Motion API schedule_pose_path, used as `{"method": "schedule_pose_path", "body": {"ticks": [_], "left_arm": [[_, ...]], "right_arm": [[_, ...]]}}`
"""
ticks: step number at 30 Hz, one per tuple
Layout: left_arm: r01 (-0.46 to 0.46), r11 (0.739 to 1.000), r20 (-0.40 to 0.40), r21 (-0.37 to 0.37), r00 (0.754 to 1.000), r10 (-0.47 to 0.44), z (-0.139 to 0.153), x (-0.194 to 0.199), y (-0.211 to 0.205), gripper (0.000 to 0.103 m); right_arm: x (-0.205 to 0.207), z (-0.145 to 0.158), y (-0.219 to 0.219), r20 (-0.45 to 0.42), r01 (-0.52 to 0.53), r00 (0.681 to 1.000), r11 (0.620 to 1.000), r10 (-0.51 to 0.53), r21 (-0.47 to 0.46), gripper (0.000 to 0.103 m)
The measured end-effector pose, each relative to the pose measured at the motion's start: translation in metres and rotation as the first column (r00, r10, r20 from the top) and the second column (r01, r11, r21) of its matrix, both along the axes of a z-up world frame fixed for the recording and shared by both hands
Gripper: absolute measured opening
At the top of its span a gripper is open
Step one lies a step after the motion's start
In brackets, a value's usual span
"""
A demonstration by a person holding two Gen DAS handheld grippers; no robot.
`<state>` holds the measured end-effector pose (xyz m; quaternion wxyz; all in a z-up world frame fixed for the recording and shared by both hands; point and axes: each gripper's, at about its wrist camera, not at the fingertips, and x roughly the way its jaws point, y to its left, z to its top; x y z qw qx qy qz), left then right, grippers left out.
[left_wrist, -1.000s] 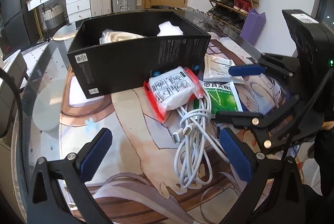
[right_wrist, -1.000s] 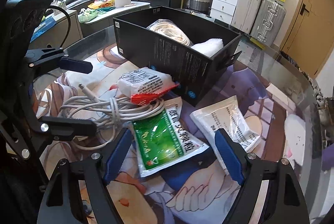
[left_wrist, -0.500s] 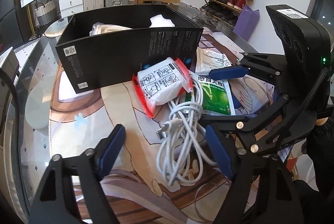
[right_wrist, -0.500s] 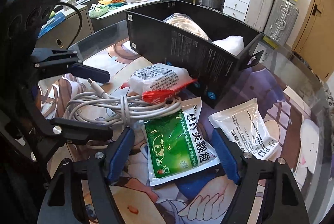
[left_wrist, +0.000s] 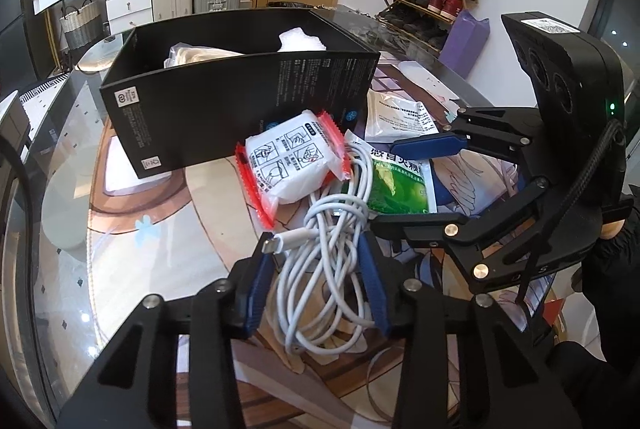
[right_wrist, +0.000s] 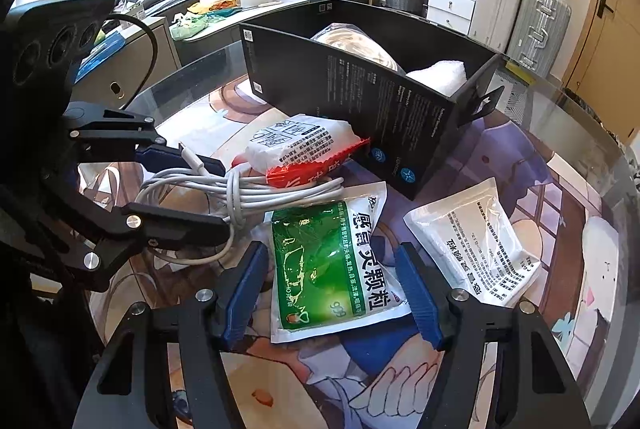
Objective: Organize soft objects
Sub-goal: 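Grasp the loose white cable with the left tool while the right grasps the green packet, then lift the white cable with the left tool while the right lifts the green packet toward the box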
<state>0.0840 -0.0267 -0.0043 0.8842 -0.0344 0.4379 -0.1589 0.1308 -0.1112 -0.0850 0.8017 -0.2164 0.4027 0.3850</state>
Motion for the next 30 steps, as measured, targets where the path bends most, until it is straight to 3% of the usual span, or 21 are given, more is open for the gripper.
{"method": "schedule_pose_path", "body": {"ticks": [6,8,30], "left_arm": [[-0.002,1.0,0.004,-0.005,1.0,0.002,0.001,-0.001,0.0,0.039],[-0.002,1.0,0.006,-0.007,1.0,0.002,0.001,-0.002,0.001,0.038],[0.023,0.999,0.045,-0.031,0.999,-0.022,0.014,-0.008,-0.006,0.034]], "right_arm": [[-0.006,0.001,-0.005,0.009,0.02,1.0,1.0,-0.02,0.013,0.058],[-0.008,0.001,-0.007,0.01,0.023,1.0,1.0,-0.023,0.021,0.05],[-0.029,0.007,-0.034,0.022,0.098,0.995,0.992,-0.1,0.078,0.041]]}}
